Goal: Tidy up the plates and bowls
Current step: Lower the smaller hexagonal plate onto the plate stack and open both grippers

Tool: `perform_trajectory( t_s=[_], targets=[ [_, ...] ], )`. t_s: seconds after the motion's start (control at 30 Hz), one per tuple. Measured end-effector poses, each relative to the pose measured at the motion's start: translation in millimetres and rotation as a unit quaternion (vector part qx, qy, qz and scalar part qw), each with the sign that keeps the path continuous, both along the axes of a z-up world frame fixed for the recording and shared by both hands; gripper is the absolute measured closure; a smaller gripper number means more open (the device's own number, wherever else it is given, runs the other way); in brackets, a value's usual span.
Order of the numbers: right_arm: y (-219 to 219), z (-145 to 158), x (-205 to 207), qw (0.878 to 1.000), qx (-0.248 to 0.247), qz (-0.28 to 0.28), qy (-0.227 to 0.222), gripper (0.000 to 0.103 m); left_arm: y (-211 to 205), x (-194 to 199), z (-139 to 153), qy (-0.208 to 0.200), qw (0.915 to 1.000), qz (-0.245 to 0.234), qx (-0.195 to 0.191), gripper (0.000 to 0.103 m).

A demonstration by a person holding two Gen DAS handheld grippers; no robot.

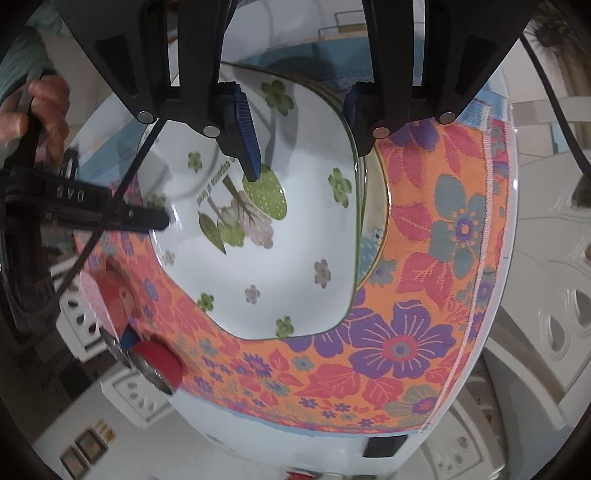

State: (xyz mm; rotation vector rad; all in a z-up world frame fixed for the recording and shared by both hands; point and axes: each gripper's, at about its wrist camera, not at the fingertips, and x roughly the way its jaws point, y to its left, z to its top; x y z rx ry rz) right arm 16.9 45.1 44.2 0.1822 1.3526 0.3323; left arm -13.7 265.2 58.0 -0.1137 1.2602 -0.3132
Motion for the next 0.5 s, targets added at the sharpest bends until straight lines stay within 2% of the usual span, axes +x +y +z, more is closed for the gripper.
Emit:
perform_trajectory(
  t_s=[0.1, 0.23, 0.3, 0.5],
  targets=[
    [1, 1, -3, 1.0, 0.001, 0.001, 0.006, 0.076, -2, -5, 5, 0.003, 0.9996, -0.017, 0.024, 0.066],
    [3, 4, -9, 1.0, -0.005, 0.002, 0.008, 0.076, 9, -6, 11, -0.004, 0.9983, -0.007, 0.058, 0.066],
    [5, 3, -12, 1.0, -0.003, -0.001, 0.016, 0.076, 16, -4, 13, -0.009, 0.9985, 0.003, 0.055, 0.066],
    [23, 5, -24, 0.999, -0.046, -0.015, 0.011, 0.075, 33, 4, 17, -0.014, 0.9989, 0.037, 0.026, 0.066]
  ],
)
